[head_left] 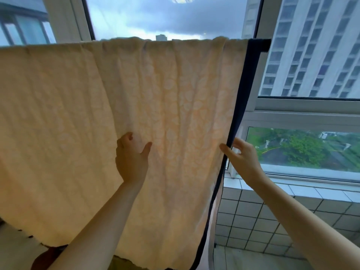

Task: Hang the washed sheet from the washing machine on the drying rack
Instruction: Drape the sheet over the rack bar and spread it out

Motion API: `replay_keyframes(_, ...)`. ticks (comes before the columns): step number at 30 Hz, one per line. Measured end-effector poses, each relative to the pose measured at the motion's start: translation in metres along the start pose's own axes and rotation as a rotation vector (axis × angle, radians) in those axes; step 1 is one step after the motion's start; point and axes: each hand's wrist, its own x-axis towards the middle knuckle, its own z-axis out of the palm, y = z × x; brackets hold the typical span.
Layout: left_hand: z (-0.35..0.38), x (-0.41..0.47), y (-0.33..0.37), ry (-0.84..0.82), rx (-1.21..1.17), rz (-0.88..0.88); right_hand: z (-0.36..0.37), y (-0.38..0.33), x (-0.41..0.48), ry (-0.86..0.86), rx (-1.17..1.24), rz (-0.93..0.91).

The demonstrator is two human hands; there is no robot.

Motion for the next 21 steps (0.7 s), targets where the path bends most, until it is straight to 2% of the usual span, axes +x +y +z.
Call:
replay_keyframes(9, -0.01, 0.03, 0.033, 0.056, -0.009, 0.137, -0.01, 0.019, -0.001, 0.04, -0.142, 0.066)
replay_keyframes(12, -0.018, 0.044, 0.046, 0.116, -0.015, 0.256, -0.017, 0.022, -0.006, -0.064, -0.225, 0.098)
replay_keyframes(14, -0.025, 0.058, 0.056, 0.177, -0.011, 0.384, -0.024, 0.011, -0.005, -0.093, -0.248, 0.053)
replay_keyframes(15, -0.028, 0.066, 0.061, 0.211, -0.01, 0.461, -0.028, 0.002, -0.002, -0.04, -0.275, 0.004)
replay_keyframes(18, -0.038, 0.088, 0.074, 0.282, 0.001, 0.664, -0.041, -0.039, 0.01, 0.256, -0.288, -0.172)
replay_keyframes(21, -0.043, 0.109, 0.082, 0.317, 0.019, 0.78, -0.045, -0.083, 0.02, 0.443, -0.316, -0.353)
